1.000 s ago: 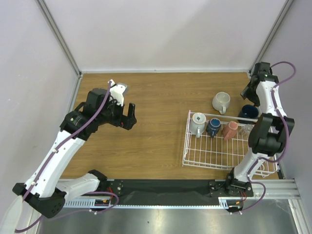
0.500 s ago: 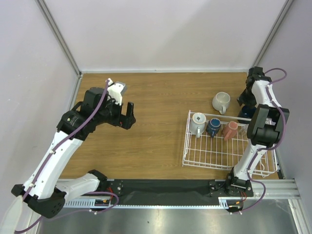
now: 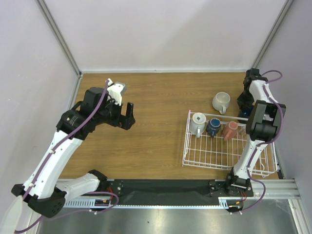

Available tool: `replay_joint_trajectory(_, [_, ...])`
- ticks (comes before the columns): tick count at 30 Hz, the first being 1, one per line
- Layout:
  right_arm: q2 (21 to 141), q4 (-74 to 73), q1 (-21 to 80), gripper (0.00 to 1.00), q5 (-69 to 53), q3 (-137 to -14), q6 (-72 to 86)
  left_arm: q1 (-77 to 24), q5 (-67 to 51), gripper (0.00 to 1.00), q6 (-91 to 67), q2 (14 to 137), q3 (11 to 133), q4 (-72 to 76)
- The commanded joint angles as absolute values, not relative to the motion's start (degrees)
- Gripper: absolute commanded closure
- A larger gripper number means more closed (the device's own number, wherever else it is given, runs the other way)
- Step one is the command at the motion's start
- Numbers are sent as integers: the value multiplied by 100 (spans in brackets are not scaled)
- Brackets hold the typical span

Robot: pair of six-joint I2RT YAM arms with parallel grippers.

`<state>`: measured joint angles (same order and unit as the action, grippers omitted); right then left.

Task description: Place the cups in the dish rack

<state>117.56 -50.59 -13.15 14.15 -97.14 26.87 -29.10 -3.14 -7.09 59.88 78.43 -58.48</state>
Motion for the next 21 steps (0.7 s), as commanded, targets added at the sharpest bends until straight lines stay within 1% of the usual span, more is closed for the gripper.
replay_joint_trajectory(1, [11821, -4992, -1336, 94, 1512, -10054, 2698, -2865, -246, 0, -747, 6055, 8095, -5827])
replay_joint_trajectory(2, [11821, -5018, -1336, 100, 1547, -10107, 2690, -2865, -263, 0, -738, 6073, 8112, -5827])
replay_joint_trajectory(9, [11751, -5449, -1108, 100, 2056, -11318, 2540, -2865, -325, 0, -686, 6266, 8262, -5783])
replay_joint_trajectory(10, [11768, -5606, -1047, 100, 2091, -11790, 2453, -2865, -334, 0, -686, 6293, 8262, -5783])
replay_joint_trajectory(12, [11830, -5765, -748, 100, 2197, -12284, 2330, -2865, -334, 0, -694, 6310, 8253, -5748])
replay_joint_trajectory(13, [11865, -5931, -617, 100, 2223, -12748, 2242, -2865, -317, 0, -703, 6319, 8236, -5722])
replay_joint_trajectory(15, [11909, -6011, -169, 100, 2241, -13173, 2127, -2865, -255, 0, -703, 6346, 8227, -5713])
replay_joint_trajectory(16, [11883, -5942, -19, 100, 2215, -13279, 2031, -2865, -237, 0, -703, 6363, 8235, -5713])
replay_joint_trajectory(17, [11831, -5881, 409, 100, 2154, -13376, 1995, -2865, -220, 0, -703, 6372, 8244, -5722])
replay_joint_trajectory(20, [11672, -5652, 991, 100, 1917, -13464, 1820, -2865, -106, 0, -703, 6372, 8244, -5713])
replay_joint_trajectory(21, [11654, -5634, 1367, 100, 1855, -13508, 1776, -2865, -88, 0, -712, 6372, 8244, -5713])
